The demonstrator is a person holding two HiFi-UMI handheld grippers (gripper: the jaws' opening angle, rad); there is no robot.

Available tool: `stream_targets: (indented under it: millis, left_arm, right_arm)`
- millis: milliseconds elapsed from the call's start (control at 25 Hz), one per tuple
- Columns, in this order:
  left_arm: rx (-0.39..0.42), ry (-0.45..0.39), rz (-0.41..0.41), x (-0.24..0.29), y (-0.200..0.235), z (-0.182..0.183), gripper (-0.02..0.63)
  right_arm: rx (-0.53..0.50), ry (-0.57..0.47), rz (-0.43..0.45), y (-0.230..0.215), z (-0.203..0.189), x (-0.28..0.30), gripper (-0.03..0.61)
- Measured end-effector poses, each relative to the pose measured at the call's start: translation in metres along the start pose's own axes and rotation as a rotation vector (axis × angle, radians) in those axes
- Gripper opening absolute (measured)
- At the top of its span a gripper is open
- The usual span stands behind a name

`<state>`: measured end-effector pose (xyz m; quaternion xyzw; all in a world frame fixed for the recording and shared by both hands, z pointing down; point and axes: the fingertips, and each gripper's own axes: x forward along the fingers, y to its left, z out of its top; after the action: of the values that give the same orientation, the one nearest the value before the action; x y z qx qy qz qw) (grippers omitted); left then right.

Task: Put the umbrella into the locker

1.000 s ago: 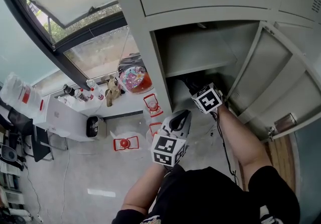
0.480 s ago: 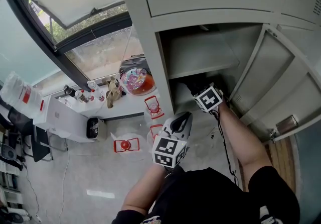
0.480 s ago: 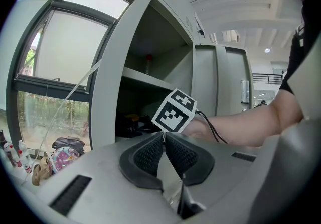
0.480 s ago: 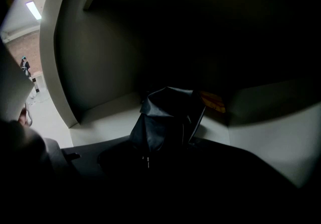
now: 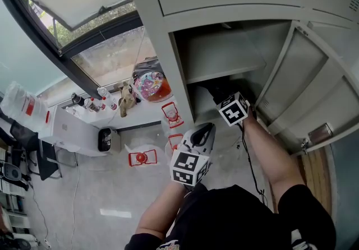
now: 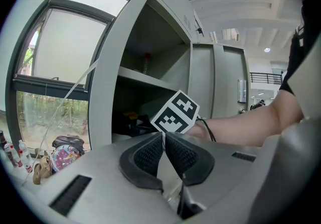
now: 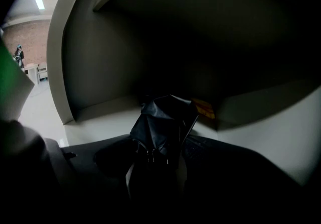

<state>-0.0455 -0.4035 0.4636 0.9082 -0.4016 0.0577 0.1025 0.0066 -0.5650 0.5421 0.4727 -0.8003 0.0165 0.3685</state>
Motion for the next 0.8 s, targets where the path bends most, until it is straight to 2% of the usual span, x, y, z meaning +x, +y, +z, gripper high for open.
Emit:
stream_targets:
  millis: [320,560,800]
  left_arm:
    - [-0.012,0.009,0.031,-0.011,-0.007,0.000,0.028]
    - [-0.034,0.013,0.070,-0.019,-0.022,-0.003,0.028]
    - [-0.048,0.005,0.119,-0.028,-0.046,-0.006,0.028]
  right_arm:
    - [0.005,-0.035,-0.011,0.006,-0.001,-0.019,0.336]
    - [0.025,-0.140,-0.011,0.012,0.008,-0.051,0.332]
    - [0.008,-0.220,0.047,0.027,0.007,-0.087,0.275]
